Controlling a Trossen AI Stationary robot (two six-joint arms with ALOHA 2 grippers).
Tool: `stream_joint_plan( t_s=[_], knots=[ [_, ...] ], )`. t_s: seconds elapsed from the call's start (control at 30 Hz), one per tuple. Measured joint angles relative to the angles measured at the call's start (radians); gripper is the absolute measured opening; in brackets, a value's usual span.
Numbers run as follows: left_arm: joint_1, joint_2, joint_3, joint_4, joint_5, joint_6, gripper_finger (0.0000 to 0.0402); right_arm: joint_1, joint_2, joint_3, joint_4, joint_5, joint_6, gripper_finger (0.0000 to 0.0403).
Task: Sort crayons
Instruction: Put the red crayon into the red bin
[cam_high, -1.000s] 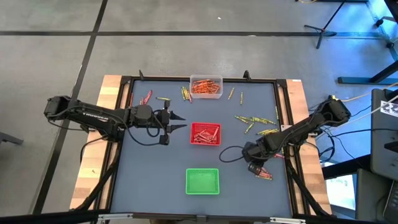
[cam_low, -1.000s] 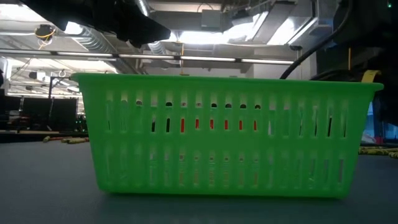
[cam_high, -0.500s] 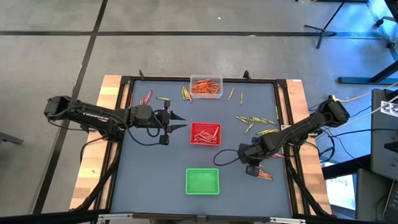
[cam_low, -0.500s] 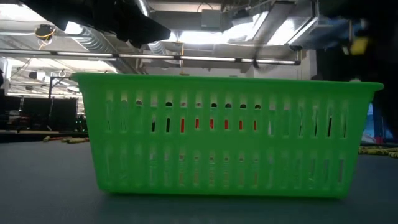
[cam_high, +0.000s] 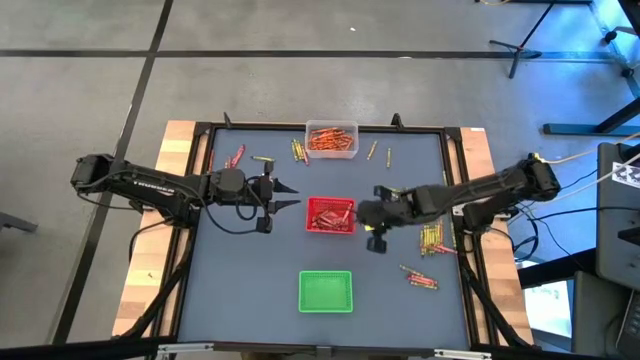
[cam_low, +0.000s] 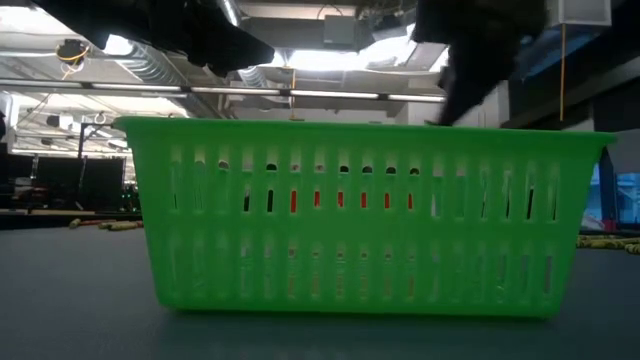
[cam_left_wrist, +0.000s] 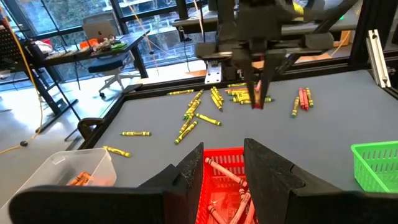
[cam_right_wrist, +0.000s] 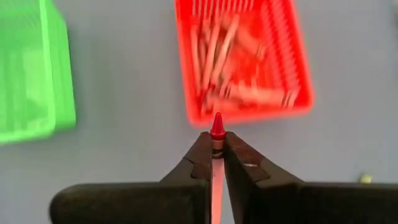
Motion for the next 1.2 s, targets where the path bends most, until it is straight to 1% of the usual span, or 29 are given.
stream_joint_plan(
  t_s=[0.13, 0.33, 0.5, 0.77, 1.03, 1.1, 1.2],
  knots=[
    [0.0, 0.0, 0.0, 0.0, 0.0, 0.0, 0.0099, -0.055, 0.013, 0.0, 0.125, 0.0, -0.107, 0.002],
    [0.0, 0.0, 0.001, 0.009, 0.0, 0.0, 0.0099, -0.111, 0.062, 0.0, 0.332, 0.0, -0.218, 0.0021],
    [0.0, 0.0, 0.001, 0.014, 0.001, -0.001, 0.0099, -0.136, 0.137, 0.0, 0.435, -0.045, -0.265, 0.0021],
    [0.0, 0.0, 0.001, 0.015, 0.011, 0.0, 0.0099, -0.154, 0.234, 0.0, 0.445, -0.053, -0.289, 0.0021],
    [0.0, 0.0, 0.001, 0.016, 0.011, 0.0, 0.0099, -0.153, 0.243, 0.0, 0.448, -0.08, -0.277, 0.0022],
    [0.0, 0.0, 0.001, 0.016, 0.012, 0.0, 0.0099, -0.153, 0.243, 0.0, 0.448, -0.08, -0.272, 0.0031],
    [0.0, 0.0, 0.001, 0.016, 0.012, 0.0, 0.0099, -0.153, 0.243, 0.0, 0.448, -0.08, -0.261, 0.0064]
  ],
)
